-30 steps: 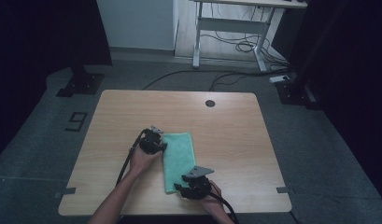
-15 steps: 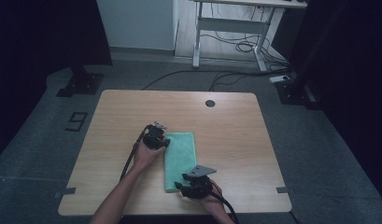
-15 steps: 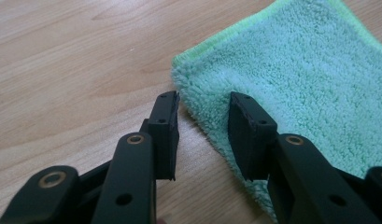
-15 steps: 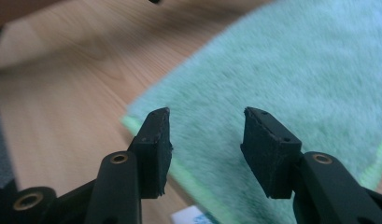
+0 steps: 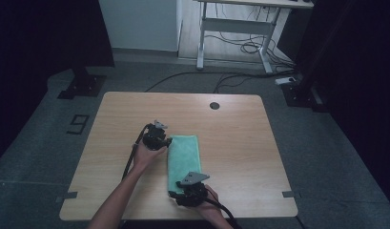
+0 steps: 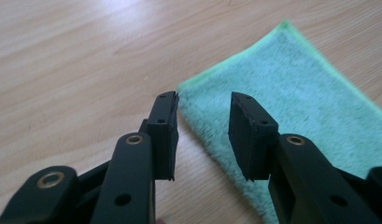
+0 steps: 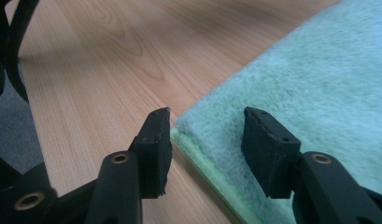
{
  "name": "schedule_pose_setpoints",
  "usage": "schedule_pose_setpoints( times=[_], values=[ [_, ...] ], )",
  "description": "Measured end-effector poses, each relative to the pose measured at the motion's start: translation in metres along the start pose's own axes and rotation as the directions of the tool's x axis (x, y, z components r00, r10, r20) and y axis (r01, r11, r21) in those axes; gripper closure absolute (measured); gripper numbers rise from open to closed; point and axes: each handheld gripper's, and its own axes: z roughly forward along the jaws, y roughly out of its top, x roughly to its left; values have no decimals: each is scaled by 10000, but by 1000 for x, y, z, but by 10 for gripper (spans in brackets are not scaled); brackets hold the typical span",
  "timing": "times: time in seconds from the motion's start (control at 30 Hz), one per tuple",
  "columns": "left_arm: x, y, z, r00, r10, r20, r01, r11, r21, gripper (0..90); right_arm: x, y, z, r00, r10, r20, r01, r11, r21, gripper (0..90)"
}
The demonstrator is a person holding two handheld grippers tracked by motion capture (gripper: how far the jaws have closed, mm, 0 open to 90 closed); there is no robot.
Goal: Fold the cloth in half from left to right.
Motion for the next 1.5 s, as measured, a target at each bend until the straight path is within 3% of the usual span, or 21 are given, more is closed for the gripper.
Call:
schedule_pose_setpoints(
  times=[0.13,0.2,0.5,0.63,0.77,0.93,1.1,1.23,1.33,1.5],
  values=[
    [-4,7,6,9999,84,56,-84,10000,24,623,6,2,8,9998,-110,-145,112,9999,89,535],
    [-4,9,15,9999,62,86,-64,9996,268,623,8,4,12,9997,-170,-176,172,9998,137,535],
    [3,3,39,9999,-75,-123,84,9970,773,628,9,3,16,9995,-103,-314,110,9997,227,535],
    [6,1,42,9997,-238,-41,240,9966,794,625,10,1,15,9994,-154,-294,160,9997,200,533],
    [3,3,38,9999,-152,-22,153,9978,638,626,9,1,14,9993,-82,-374,88,9998,155,525],
    [-3,7,25,9995,97,290,-104,9996,250,626,8,5,2,9991,5,-416,-22,9991,-419,526],
    [-11,8,27,9985,388,391,-403,9985,377,626,-2,16,-6,9997,125,-214,-141,9971,-754,551],
    [-8,6,34,9987,280,430,-308,9974,645,627,-12,26,-3,9997,236,-79,-241,9972,-709,570],
    [-5,3,38,9988,196,445,-230,9967,779,628,-21,35,3,9999,106,82,-102,9984,-554,575],
    [-5,0,41,9987,187,476,-224,9966,788,632,-40,46,18,9980,323,542,-303,9989,-369,581]
  ],
)
